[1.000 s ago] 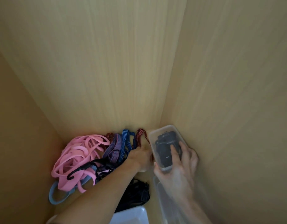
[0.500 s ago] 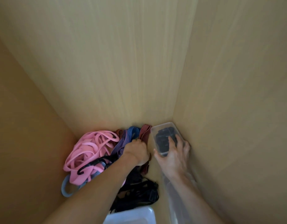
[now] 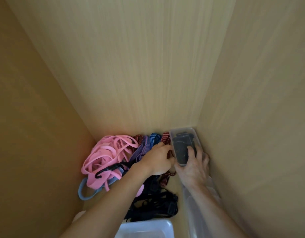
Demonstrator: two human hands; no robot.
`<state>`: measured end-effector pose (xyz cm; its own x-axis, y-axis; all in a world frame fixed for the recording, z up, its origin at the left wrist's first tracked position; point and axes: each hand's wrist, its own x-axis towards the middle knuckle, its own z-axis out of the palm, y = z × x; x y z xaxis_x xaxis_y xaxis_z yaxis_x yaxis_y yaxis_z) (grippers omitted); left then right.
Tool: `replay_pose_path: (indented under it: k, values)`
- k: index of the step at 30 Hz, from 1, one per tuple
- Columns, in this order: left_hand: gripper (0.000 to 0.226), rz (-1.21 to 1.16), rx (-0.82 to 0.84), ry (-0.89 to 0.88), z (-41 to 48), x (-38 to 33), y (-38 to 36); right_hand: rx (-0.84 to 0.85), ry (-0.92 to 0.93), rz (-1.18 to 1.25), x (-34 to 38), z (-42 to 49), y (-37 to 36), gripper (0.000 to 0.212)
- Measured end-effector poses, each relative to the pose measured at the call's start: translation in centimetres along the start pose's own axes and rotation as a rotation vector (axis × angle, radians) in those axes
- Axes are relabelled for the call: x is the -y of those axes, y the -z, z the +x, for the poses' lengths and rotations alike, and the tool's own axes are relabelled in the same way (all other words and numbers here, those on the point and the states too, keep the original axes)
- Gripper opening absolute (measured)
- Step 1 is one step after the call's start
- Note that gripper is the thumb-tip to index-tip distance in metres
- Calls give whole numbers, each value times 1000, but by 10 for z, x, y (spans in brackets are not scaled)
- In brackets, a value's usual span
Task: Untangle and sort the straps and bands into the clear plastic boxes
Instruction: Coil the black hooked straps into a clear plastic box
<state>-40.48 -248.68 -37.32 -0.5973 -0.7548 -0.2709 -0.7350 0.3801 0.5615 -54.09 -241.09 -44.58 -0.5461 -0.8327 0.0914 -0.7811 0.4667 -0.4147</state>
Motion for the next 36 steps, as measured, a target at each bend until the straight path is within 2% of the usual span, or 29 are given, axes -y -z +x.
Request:
replay_pose_path:
  k: [5,12,15,18,23,31,34,36]
  values:
    - [39,-212,-221,-51,-63,0,6,38,-12,-6,0,-3,-2,88]
    - [35,-204,-350,9,-139,49,-10,145,-1,-20,-5,-8,10,95]
    - [35,-143,-408,22,-160,63,-19,70,46,57,-4,-22,18,89]
    - [35,-100,-467,-4,-174,72,-29,-14,169,205,1,-47,25,71]
    - [41,-47,-484,-19,-191,79,-43,83,425,330,25,-111,41,45]
    - [44,-93,-394,-17,-200,87,-72,264,573,49,41,-170,17,51]
    - [44,-67,-379,43,-203,86,-85,341,585,28,41,-168,13,47]
    - [42,-58,-398,71,-203,84,-87,334,595,14,41,-168,13,42]
